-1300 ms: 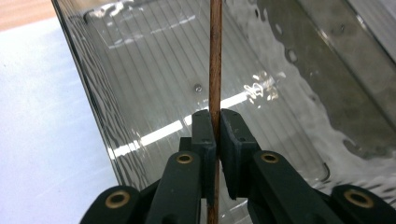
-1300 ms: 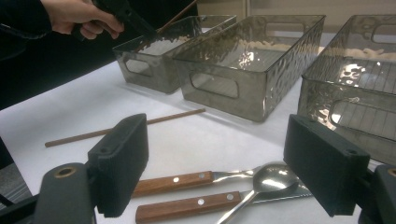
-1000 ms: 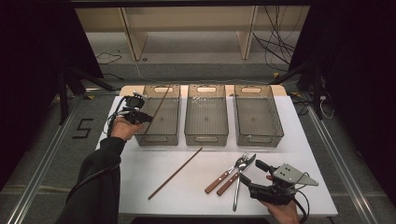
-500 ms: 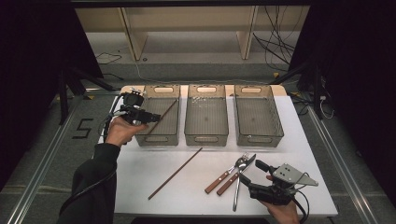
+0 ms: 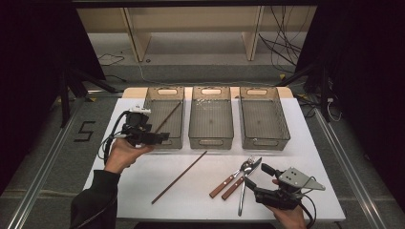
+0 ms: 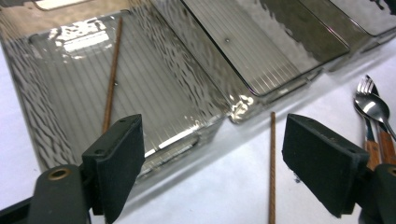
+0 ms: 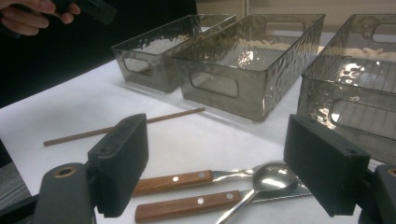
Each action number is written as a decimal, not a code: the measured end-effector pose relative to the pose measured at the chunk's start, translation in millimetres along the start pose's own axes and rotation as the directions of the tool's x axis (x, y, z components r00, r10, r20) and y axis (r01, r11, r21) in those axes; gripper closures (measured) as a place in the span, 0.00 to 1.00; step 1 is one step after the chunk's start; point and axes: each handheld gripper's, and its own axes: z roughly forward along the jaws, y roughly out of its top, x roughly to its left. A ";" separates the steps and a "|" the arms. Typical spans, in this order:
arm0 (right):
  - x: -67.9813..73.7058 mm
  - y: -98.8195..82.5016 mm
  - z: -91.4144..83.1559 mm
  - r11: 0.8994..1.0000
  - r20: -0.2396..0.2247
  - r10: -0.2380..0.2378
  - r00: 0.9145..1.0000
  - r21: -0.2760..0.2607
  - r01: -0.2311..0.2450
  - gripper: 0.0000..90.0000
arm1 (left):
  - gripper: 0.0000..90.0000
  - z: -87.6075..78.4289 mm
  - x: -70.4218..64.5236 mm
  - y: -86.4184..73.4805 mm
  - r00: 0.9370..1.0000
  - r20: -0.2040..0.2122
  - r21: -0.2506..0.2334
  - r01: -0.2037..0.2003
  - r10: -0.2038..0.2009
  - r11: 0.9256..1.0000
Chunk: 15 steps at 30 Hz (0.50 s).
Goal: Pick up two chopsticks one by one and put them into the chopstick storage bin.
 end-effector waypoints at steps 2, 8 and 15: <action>0.0 0.0 0.0 1.000 0.000 0.000 1.000 0.000 0.000 0.25 | 0.22 0.9 -2.8 -2.8 1.000 0.007 0.019 -0.014 0.014 1.000; 0.6 0.3 0.0 1.000 0.000 -0.002 1.000 -0.001 0.002 0.25 | 0.20 -0.1 -11.7 -11.5 0.999 0.023 0.062 -0.048 0.047 0.997; 0.2 0.1 -0.9 1.000 0.002 -0.005 1.000 -0.001 0.005 0.25 | 0.21 4.7 -24.3 -22.9 0.997 0.035 0.160 -0.079 0.075 0.984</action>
